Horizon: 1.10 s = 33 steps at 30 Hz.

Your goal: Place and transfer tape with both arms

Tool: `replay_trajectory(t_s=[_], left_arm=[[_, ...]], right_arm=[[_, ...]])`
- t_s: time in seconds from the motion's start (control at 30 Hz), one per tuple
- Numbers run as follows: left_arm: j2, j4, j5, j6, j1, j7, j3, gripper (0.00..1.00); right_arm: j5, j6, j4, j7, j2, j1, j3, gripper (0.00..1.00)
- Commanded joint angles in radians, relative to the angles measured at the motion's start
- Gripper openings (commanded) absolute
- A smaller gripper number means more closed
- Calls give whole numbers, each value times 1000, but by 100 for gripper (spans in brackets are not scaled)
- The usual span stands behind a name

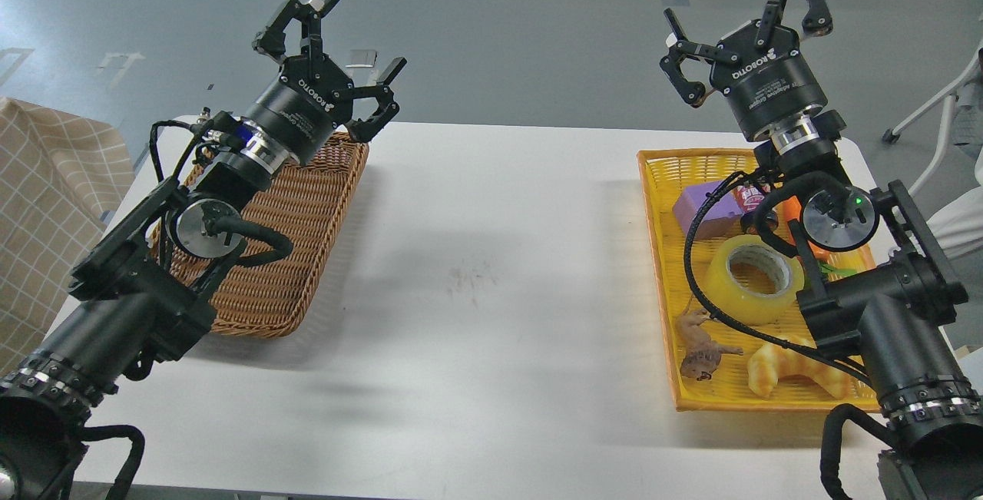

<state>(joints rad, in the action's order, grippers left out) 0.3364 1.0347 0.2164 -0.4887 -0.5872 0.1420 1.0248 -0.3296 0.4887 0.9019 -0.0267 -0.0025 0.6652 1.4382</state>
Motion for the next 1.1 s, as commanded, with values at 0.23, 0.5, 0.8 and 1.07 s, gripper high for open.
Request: replay_trajectory(t_s=[0.23,0.5,0.8,1.07], left_arm=[[7,2,0,0,-5,82,11,98],[3,2,0,0,-6,77,12,98],[9,28,-8,0,-9,73,9,98],[9,22,-12,0,-14,85,17,98]], right_arm=[[0,0,0,-1,3,-1,-9,100],[0,0,3,-1,3,4,-10,100],[0,0,6,-1,3,2,-10,100],[0,0,8,-3,3,2,-12,100]])
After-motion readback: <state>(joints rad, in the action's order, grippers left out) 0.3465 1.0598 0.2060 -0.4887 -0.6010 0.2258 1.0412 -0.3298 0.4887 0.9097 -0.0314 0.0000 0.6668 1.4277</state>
